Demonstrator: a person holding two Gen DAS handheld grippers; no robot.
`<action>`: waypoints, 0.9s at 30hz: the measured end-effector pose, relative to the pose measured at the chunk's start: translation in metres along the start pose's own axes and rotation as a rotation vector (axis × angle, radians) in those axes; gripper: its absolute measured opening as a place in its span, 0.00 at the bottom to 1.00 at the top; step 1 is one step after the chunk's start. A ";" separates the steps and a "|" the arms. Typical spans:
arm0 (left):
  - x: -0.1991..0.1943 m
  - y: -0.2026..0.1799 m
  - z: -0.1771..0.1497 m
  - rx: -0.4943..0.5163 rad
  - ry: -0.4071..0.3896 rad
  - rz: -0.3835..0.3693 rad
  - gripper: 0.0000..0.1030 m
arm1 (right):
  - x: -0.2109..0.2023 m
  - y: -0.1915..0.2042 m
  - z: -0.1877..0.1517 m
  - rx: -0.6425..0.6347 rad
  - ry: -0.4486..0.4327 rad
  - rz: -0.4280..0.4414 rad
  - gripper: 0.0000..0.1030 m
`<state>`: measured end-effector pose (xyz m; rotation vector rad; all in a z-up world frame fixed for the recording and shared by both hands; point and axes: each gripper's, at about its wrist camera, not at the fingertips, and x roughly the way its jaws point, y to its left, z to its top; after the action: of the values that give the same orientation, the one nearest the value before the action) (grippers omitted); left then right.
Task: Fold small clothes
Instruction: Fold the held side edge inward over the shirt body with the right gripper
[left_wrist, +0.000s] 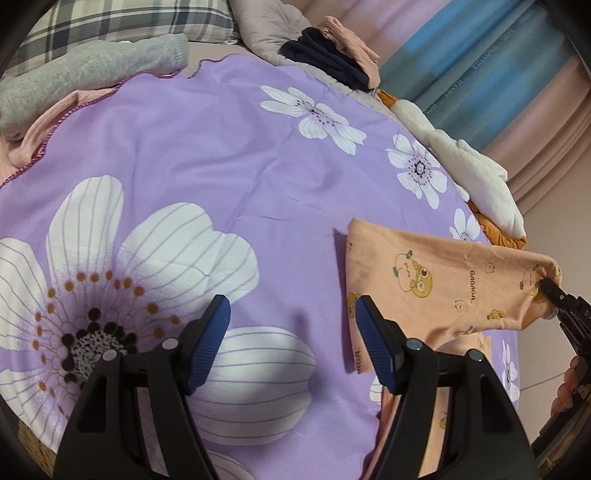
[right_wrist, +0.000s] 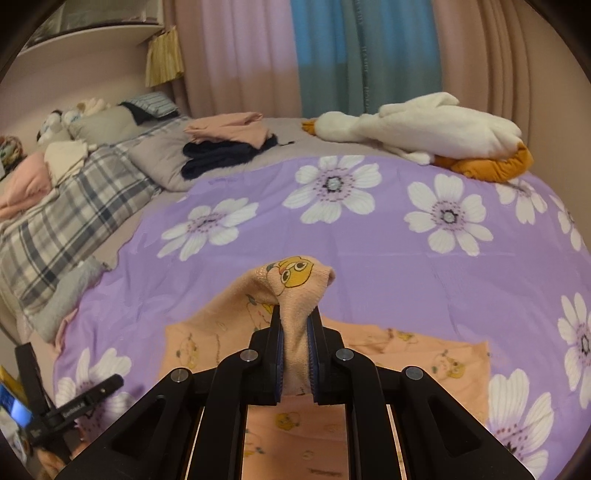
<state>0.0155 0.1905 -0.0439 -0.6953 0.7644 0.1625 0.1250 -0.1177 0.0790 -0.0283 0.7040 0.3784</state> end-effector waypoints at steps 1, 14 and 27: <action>0.000 -0.002 0.000 0.006 0.002 -0.006 0.67 | -0.001 -0.004 0.000 0.009 0.000 -0.005 0.12; 0.015 -0.052 0.003 0.111 0.081 -0.047 0.67 | 0.004 -0.117 -0.038 0.236 0.062 -0.131 0.12; 0.083 -0.115 -0.010 0.272 0.233 -0.018 0.60 | 0.047 -0.182 -0.093 0.449 0.220 -0.043 0.12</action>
<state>0.1133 0.0866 -0.0463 -0.4659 0.9822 -0.0408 0.1631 -0.2857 -0.0403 0.3440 0.9919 0.1705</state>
